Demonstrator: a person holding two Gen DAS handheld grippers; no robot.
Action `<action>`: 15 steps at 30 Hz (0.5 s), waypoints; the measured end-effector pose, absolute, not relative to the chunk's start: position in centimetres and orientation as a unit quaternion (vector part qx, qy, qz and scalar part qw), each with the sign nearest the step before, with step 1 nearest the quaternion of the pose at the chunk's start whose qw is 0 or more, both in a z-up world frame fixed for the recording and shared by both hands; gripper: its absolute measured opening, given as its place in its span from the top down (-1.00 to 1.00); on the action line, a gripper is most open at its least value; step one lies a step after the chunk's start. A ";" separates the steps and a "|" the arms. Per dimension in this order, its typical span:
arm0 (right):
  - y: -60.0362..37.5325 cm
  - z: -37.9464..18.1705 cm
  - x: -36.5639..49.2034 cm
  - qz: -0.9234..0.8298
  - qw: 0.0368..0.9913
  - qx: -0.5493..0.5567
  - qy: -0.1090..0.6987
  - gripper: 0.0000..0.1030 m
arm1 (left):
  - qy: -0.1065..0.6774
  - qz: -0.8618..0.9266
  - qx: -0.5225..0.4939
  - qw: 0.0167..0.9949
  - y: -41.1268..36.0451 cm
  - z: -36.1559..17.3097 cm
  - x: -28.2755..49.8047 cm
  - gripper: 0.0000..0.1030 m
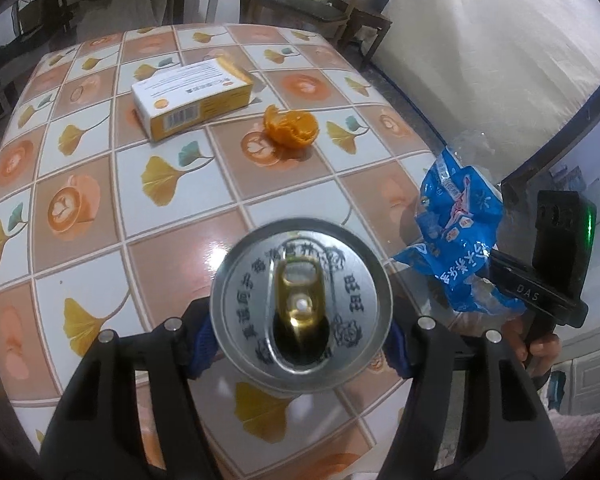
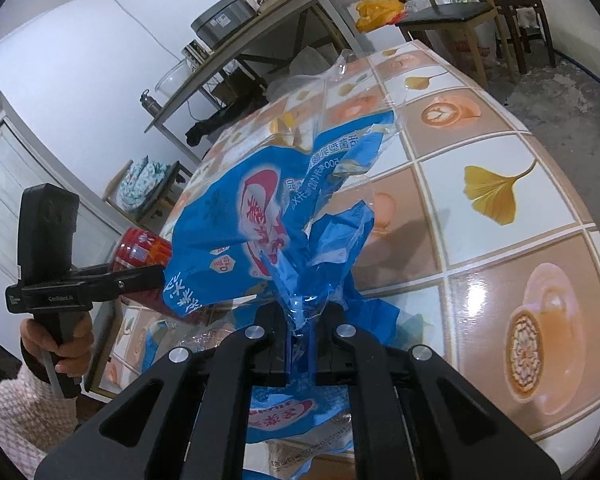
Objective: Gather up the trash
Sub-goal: 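Lift the red can off the table with the left tool, then carry the red can and blue wrapper over the wastebasket with both tools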
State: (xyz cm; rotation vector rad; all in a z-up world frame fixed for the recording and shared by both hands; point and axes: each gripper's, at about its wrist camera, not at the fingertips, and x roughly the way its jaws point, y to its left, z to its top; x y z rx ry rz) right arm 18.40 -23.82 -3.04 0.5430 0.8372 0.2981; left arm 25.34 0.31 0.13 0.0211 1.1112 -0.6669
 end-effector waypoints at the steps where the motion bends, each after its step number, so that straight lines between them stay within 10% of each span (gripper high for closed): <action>1: -24.0 -3.0 18.3 0.142 0.868 0.261 0.398 0.88 | 0.516 -0.311 0.010 0.799 0.2 0.2 25.3 -0.20; 15: -25.8 -2.3 16.9 0.143 0.874 0.276 0.375 0.88 | 0.449 -0.306 0.062 0.837 -1.3 3.1 22.9 -0.20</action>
